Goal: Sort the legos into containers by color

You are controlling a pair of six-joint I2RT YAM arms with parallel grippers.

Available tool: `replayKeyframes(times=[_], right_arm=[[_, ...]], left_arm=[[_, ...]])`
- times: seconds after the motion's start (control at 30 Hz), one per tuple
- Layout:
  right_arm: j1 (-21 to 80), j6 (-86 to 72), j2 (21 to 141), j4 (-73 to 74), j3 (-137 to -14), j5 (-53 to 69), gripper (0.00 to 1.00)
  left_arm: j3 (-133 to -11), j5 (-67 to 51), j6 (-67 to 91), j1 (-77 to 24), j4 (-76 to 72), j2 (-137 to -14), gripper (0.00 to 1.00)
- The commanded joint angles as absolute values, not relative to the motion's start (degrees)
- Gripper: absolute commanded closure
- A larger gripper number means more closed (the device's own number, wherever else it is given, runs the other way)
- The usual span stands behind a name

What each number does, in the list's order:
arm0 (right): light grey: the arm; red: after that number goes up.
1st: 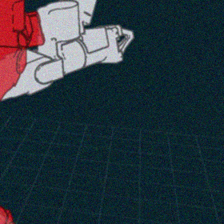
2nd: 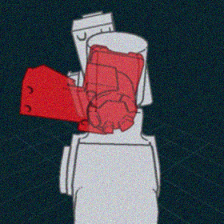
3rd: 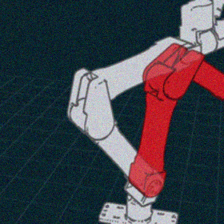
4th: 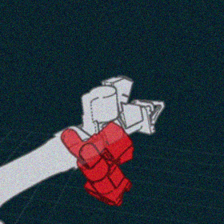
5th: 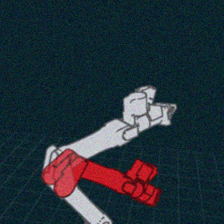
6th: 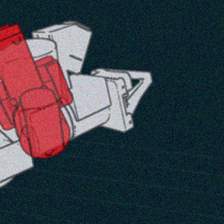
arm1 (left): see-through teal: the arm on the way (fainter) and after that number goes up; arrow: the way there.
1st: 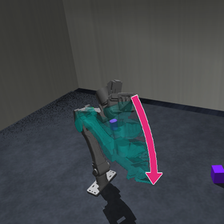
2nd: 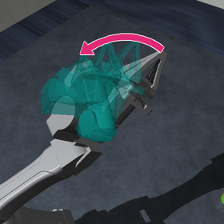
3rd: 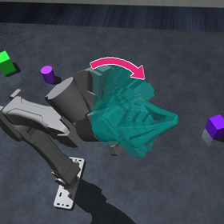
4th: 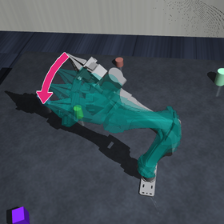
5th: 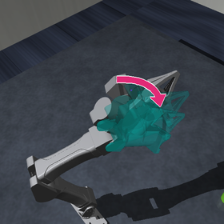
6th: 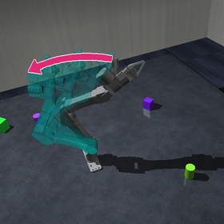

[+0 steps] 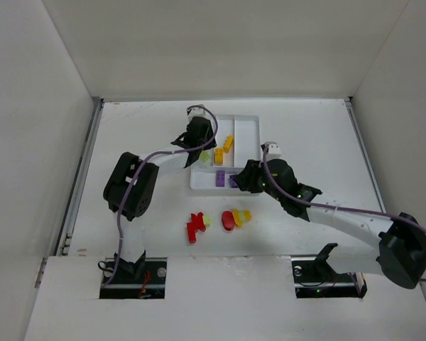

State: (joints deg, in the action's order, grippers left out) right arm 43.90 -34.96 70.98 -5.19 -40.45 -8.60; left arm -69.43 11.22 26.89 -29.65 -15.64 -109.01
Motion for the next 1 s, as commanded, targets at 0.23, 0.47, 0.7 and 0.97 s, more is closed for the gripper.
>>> replayKeyframes(times=[0.23,0.47,0.7,0.97], right_arm=[[44.43,-38.67,64.25,-10.28,-33.49,-9.40,0.46],[44.78,-38.67,61.44,-9.41,-31.29,-10.37,0.30],[46.09,-39.99,57.83,-7.03,-28.66,-10.46,0.39],[61.89,-40.08,58.35,-2.90,-30.58,-10.99,0.70]], left_arm=[[-88.84,15.20,18.37,-27.29,-10.38,-121.01,0.69],[-95.10,15.21,17.23,-26.76,-7.47,-125.34,0.45],[-85.98,14.77,17.93,-27.81,-11.42,-113.84,0.36],[-60.59,15.29,25.39,-32.56,-18.10,-92.32,0.46]])
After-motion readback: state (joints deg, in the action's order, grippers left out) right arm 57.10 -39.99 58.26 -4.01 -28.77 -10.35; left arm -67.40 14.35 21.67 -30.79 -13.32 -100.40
